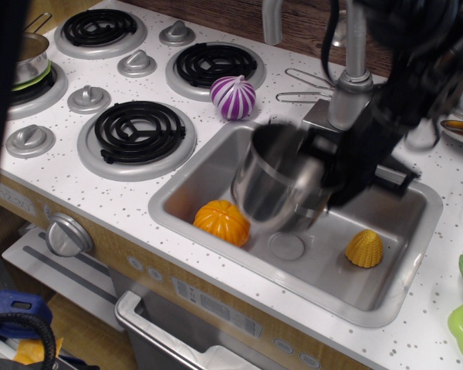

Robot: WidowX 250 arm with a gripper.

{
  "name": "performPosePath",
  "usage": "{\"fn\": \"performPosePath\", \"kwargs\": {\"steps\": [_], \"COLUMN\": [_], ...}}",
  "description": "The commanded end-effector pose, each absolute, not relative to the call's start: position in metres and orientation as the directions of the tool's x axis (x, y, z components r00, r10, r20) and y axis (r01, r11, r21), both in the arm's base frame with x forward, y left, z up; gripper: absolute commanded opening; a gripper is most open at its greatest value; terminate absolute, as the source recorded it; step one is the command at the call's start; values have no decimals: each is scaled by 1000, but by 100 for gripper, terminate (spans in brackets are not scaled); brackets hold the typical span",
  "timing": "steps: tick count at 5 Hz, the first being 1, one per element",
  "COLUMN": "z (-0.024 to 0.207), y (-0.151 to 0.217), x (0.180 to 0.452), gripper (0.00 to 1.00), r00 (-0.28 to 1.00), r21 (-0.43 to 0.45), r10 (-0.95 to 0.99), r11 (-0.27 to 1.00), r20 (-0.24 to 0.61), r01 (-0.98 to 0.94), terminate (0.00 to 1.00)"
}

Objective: Pick up pot from sink

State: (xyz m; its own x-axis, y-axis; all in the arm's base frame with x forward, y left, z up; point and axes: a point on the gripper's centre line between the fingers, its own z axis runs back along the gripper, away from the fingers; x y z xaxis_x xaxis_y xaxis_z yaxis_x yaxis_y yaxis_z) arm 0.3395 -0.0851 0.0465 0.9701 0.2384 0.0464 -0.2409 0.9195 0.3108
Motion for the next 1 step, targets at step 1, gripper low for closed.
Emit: {"fn": "performPosePath", "kwargs": {"steps": [1], "z": [82], "y": [-85], "x": [352], "gripper": [0], "r00": [958], "r21": [219], "r10": [237], "r11": [938], "r20": [160], "r01": [-269], "terminate": [100]}}
